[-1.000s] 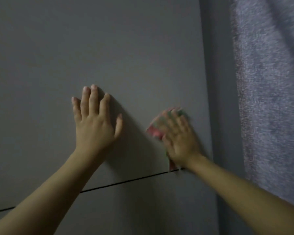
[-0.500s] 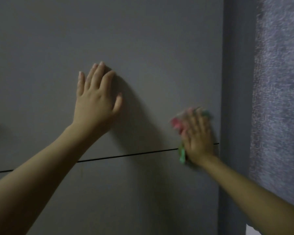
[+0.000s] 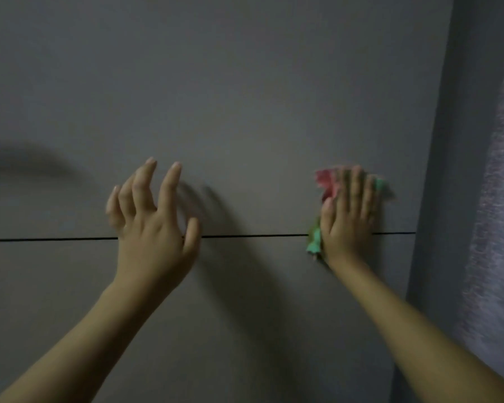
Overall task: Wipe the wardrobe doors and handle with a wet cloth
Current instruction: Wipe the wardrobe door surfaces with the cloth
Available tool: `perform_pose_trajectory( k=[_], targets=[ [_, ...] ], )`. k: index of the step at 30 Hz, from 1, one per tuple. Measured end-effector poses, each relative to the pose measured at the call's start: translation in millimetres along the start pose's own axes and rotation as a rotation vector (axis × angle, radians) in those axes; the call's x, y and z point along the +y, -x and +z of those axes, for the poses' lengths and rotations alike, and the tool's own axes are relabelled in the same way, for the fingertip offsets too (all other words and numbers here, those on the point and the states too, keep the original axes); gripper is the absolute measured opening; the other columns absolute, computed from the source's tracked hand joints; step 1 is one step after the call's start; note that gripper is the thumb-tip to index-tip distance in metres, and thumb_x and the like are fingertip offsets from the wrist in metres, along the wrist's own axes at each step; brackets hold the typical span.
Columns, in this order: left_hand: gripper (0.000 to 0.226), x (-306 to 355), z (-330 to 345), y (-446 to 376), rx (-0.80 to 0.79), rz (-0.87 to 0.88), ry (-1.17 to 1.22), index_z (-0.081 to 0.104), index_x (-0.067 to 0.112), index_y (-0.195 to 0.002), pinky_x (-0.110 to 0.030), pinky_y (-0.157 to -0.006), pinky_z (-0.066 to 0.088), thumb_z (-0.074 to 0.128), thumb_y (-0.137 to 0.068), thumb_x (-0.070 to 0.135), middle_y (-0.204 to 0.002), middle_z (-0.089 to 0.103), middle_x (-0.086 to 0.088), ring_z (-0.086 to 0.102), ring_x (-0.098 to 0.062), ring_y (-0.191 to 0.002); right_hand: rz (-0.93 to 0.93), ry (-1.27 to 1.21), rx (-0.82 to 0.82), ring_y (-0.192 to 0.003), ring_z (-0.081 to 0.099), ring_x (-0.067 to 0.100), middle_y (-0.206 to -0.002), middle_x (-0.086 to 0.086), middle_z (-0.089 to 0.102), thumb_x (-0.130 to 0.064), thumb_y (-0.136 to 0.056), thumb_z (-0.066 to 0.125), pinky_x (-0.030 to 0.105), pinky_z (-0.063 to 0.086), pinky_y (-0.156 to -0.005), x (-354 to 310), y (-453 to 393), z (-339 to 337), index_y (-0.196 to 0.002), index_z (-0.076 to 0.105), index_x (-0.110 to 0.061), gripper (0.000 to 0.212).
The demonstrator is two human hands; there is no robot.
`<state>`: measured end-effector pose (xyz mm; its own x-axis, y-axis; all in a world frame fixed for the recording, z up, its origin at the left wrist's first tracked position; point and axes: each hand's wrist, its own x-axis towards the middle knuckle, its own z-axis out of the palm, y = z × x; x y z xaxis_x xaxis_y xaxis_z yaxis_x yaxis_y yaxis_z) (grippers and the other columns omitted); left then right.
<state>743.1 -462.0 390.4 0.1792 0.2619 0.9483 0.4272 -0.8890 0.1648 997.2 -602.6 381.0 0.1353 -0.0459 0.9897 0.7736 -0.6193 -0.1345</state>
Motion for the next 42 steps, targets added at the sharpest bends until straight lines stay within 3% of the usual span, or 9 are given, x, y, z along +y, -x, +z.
perform_pose_trajectory(
  k=[3, 8, 10, 17, 21, 25, 33, 39, 42],
  targets=[
    [0.07, -19.5, -8.3, 11.8, 0.019, -0.059, 0.015, 0.033, 0.014, -0.145, -0.048, -0.112, 0.008, 0.035, -0.08, 0.04, -0.15, 0.025, -0.019, 0.018, -0.028, -0.134, 0.298, -0.073, 0.115, -0.139, 0.027, 0.043, -0.151, 0.019, 0.033, -0.031, -0.098, 0.03, 0.044, 0.009, -0.116, -72.3, -5.7, 8.1, -0.146, 0.035, -0.007, 0.053],
    [0.068, -53.0, -13.7, 31.7, 0.001, -0.182, 0.035, 0.027, 0.018, -0.147, -0.047, -0.116, 0.003, 0.031, -0.085, 0.045, -0.152, 0.019, -0.014, 0.014, -0.025, -0.139, -0.726, -0.163, -0.137, -0.144, 0.018, 0.028, -0.152, 0.003, 0.028, -0.034, -0.097, 0.037, 0.043, 0.004, -0.12, -155.6, 50.3, 4.9, -0.145, 0.036, -0.019, 0.05],
    [0.068, -62.3, -15.5, 38.8, -0.005, -0.212, 0.045, 0.025, 0.019, -0.147, -0.047, -0.117, 0.002, 0.03, -0.086, 0.046, -0.154, 0.018, -0.012, 0.012, -0.022, -0.14, -0.878, -0.188, -0.157, -0.145, 0.019, 0.026, -0.152, 0.002, 0.029, -0.035, -0.1, 0.032, 0.043, 0.009, -0.12, -138.1, 35.5, 6.6, -0.145, 0.036, -0.021, 0.047],
    [0.066, -107.9, -27.0, 63.5, 0.083, -0.306, 0.108, 0.021, 0.023, -0.149, -0.04, -0.116, -0.003, 0.029, -0.087, 0.045, -0.156, 0.015, -0.007, 0.01, -0.017, -0.142, -0.341, -0.077, 0.031, -0.142, 0.019, 0.037, -0.154, 0.014, 0.028, -0.037, -0.101, 0.021, 0.05, 0.011, -0.117, -178.7, -14.7, 12.1, -0.148, 0.029, -0.013, 0.054],
    [0.068, -140.9, -30.9, 81.5, 0.213, -0.396, 0.147, 0.025, 0.023, -0.148, -0.046, -0.115, 0.002, 0.031, -0.085, 0.047, -0.156, 0.02, -0.009, 0.016, -0.023, -0.141, -0.776, -0.198, -0.031, -0.144, 0.019, 0.033, -0.154, 0.01, 0.027, -0.034, -0.098, 0.036, 0.049, 0.009, -0.118, -248.2, 28.3, 20.3, -0.146, 0.034, -0.015, 0.052],
    [0.068, -169.4, -36.3, 113.1, 0.255, -0.537, 0.156, 0.028, 0.016, -0.147, -0.06, -0.112, 0.009, 0.032, -0.085, 0.045, -0.154, 0.02, -0.015, 0.014, -0.026, -0.136, -1.165, -0.198, -0.16, -0.144, 0.023, 0.029, -0.152, 0.007, 0.032, -0.033, -0.1, 0.035, 0.048, 0.018, -0.117, -219.6, 60.5, 11.7, -0.145, 0.038, -0.019, 0.048],
    [0.067, -215.8, -35.6, 159.0, 0.266, -0.552, 0.103, 0.027, 0.017, -0.147, -0.06, -0.111, 0.011, 0.029, -0.086, 0.045, -0.154, 0.022, -0.016, 0.019, -0.031, -0.138, -0.832, -0.144, 0.015, -0.141, 0.024, 0.039, -0.152, 0.016, 0.032, -0.033, -0.098, 0.033, 0.051, 0.011, -0.117, -310.1, -12.7, 23.6, -0.146, 0.035, -0.012, 0.053],
    [0.071, -232.2, -20.6, 178.8, 0.241, -0.625, 0.115, 0.033, 0.008, -0.145, -0.06, -0.109, 0.014, 0.029, -0.084, 0.044, -0.151, 0.027, -0.021, 0.019, -0.031, -0.138, -1.385, -0.175, -0.182, -0.142, 0.026, 0.034, -0.149, 0.012, 0.037, -0.032, -0.097, 0.04, 0.05, 0.019, -0.117, -287.2, 77.4, 13.1, -0.142, 0.043, -0.014, 0.049],
    [0.069, -229.7, -18.0, 177.3, 0.26, -0.608, 0.12, 0.034, 0.009, -0.144, -0.06, -0.108, 0.019, 0.03, -0.084, 0.044, -0.151, 0.027, -0.021, 0.021, -0.034, -0.137, -1.304, -0.134, -0.145, -0.144, 0.023, 0.03, -0.149, 0.012, 0.035, -0.033, -0.101, 0.031, 0.051, 0.021, -0.116, -249.5, 33.8, 11.6, -0.143, 0.038, -0.014, 0.047]
  ],
)
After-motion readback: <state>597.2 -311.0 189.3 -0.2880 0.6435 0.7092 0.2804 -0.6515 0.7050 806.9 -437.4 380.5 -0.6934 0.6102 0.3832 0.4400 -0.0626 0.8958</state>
